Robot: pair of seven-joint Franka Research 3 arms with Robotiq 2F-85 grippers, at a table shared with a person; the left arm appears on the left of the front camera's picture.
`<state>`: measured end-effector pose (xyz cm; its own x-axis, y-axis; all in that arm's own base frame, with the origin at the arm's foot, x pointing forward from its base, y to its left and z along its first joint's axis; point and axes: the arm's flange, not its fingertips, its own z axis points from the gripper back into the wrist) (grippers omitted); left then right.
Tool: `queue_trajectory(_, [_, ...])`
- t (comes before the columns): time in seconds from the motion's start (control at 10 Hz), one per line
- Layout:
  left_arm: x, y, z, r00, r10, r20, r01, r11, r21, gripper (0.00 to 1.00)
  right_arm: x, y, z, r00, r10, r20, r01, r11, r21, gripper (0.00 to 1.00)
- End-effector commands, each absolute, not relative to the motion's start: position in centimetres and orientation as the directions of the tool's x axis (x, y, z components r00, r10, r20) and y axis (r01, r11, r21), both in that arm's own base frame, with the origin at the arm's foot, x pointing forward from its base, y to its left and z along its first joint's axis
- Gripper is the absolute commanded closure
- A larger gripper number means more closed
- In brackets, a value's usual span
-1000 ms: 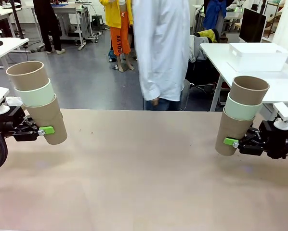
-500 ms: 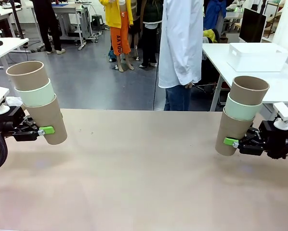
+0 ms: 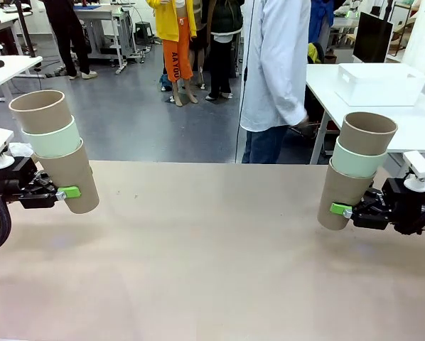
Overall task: Stack the cups and store them in the basket.
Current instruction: Place the stack of Reusable plastic cups into the Pantry Basket.
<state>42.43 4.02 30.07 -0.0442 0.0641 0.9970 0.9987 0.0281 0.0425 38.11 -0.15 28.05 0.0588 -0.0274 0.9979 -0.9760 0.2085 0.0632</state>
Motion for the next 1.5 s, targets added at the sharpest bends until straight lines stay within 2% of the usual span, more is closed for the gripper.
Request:
queue_trajectory(0.0, [42.5, 3.89, 30.51, -0.055, 0.07, 0.996, 0.998, 0.023, 0.054, 0.16, 38.28, 0.02, 28.56, 0.057, -0.027, 0.998, -0.975, 0.212, 0.061, 0.16])
queue_trajectory(1.4, [42.5, 3.89, 30.51, -0.055, 0.07, 0.996, 0.998, 0.023, 0.054, 0.16, 38.28, 0.02, 28.56, 0.057, -0.027, 0.998, -0.975, 0.212, 0.061, 0.16])
